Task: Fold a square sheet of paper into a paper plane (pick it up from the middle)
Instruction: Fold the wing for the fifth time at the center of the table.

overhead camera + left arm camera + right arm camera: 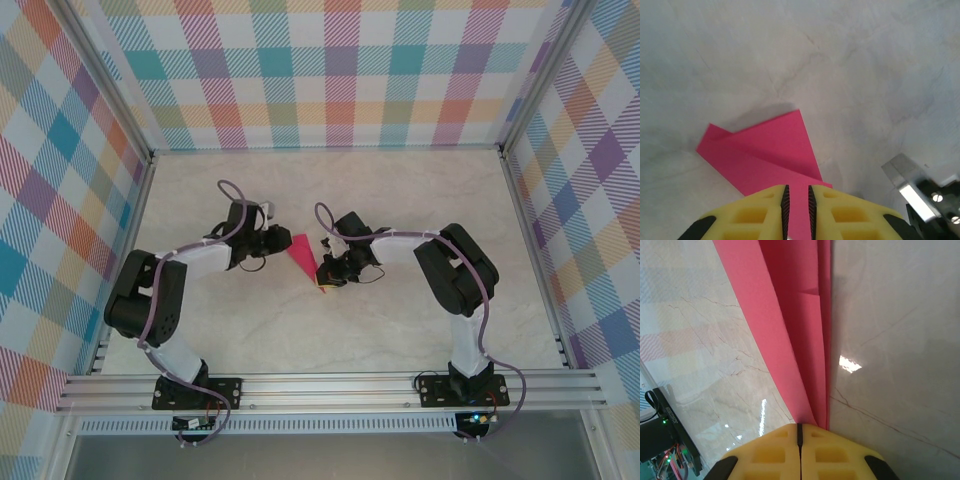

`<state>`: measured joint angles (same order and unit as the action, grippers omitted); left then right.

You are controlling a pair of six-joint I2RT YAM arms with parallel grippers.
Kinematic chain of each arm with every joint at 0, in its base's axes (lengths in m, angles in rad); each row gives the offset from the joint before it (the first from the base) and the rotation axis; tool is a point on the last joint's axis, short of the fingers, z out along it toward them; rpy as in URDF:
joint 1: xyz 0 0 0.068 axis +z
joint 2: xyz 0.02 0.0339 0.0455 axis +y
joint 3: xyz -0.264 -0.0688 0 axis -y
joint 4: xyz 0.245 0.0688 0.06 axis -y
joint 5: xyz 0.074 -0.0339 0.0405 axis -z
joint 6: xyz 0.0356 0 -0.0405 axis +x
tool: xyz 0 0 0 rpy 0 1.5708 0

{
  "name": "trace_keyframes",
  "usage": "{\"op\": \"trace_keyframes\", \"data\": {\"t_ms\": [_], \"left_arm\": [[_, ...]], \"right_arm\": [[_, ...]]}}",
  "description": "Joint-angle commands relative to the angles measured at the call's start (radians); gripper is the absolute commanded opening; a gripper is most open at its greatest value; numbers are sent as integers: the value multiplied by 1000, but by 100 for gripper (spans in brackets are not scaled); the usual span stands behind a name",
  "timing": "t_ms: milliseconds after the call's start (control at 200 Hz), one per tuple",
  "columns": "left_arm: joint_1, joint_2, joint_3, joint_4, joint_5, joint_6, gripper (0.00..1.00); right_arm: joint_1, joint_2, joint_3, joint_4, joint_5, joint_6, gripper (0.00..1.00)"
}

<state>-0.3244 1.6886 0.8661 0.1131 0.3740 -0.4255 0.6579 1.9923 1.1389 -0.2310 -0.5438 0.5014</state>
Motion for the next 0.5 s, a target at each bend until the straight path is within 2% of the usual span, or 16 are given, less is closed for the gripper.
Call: {"op": "trace_keyframes", "data": {"t_ms": [0, 160, 495], "left_arm": [[-16, 58, -7, 66, 4, -26, 18], [-24, 117, 16, 68, -49, -23, 16], [-20, 182, 67, 4, -241, 33, 13]], "right_arm": [[5, 20, -39, -130, 16, -4, 6], [6, 25, -47, -128, 15, -5, 6], [6, 28, -60, -137, 26, -10, 6]]}}
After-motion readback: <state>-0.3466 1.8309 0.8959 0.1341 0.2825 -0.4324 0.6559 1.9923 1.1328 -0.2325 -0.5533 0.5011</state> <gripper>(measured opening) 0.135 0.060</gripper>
